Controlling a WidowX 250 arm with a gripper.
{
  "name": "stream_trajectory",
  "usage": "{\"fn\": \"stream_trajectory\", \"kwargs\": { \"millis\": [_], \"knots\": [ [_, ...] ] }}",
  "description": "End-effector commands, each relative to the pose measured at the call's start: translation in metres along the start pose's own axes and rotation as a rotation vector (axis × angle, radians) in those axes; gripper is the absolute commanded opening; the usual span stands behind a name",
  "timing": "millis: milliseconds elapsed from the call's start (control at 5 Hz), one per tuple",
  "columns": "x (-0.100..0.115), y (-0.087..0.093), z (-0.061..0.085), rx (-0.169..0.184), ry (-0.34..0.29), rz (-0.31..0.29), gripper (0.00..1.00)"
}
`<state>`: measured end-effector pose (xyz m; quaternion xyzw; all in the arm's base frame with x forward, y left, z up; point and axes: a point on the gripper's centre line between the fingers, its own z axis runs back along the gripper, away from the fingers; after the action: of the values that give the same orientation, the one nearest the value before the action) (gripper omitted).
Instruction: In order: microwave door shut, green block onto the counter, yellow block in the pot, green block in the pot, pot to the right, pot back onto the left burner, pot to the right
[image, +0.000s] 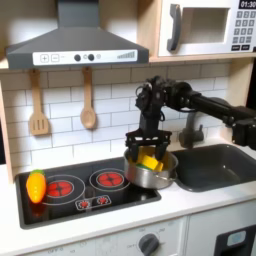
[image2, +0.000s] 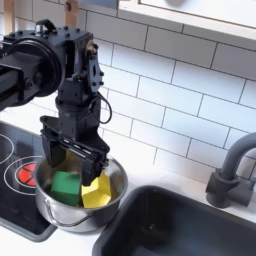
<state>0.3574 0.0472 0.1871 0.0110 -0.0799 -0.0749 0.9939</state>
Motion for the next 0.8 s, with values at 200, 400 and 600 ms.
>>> {"fn": "stream_trajectory", "kwargs": {
  "millis": [200, 400, 600],
  "knots": [
    [0.0, 0.006, -0.013, -0.005, 0.026, -0.007, 1.0],
    [-0.002, 0.014, -0.013, 0.001, 0.03, 0.007, 1.0],
    [-0.002, 0.022, -0.017, 0.0, 0.039, 0.013, 1.0]
  ]
}}
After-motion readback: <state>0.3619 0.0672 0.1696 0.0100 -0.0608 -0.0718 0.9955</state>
